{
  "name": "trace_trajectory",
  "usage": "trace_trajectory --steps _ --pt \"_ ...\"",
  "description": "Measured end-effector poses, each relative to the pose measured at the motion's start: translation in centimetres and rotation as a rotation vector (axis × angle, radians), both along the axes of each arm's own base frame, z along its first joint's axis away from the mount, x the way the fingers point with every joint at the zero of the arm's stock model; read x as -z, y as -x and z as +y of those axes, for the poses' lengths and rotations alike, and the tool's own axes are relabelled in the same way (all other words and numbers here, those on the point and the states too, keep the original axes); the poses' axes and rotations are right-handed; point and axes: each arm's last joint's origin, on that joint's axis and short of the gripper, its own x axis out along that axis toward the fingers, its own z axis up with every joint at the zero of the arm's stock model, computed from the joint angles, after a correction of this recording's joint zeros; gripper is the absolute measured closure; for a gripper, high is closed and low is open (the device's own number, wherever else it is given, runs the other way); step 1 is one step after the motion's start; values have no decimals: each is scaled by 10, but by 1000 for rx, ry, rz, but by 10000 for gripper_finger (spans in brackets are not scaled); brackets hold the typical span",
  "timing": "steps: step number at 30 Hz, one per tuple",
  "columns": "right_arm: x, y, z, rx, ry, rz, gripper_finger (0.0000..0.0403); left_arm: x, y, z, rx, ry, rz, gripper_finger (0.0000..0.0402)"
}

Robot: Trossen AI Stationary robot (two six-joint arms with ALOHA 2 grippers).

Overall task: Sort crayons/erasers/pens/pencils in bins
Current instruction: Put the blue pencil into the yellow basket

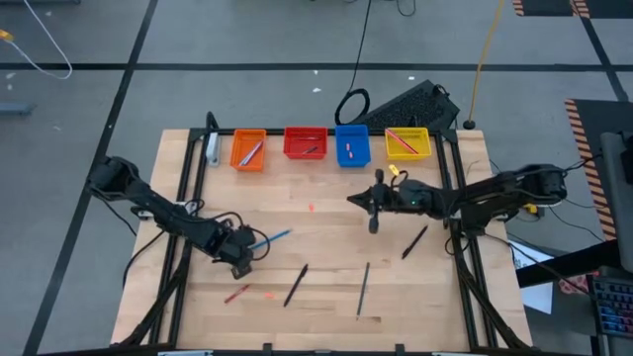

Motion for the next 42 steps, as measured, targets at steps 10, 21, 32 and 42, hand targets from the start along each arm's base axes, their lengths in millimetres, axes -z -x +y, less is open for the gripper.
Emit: trace_trajectory --steps 10,21,32,42 --pt "15 -40 11 -39 -94 74 369 5 -4 2 18 -73 -111 385" --pt "41 -85 14 -135 -170 155 251 8 -3 4 61 -108 -134 385" --pt "52 -120 17 -212 -127 180 189 7 -5 5 101 -138 -149 385" --pt "49 -157 29 -310 63 357 187 7 -6 6 120 -147 -155 385"
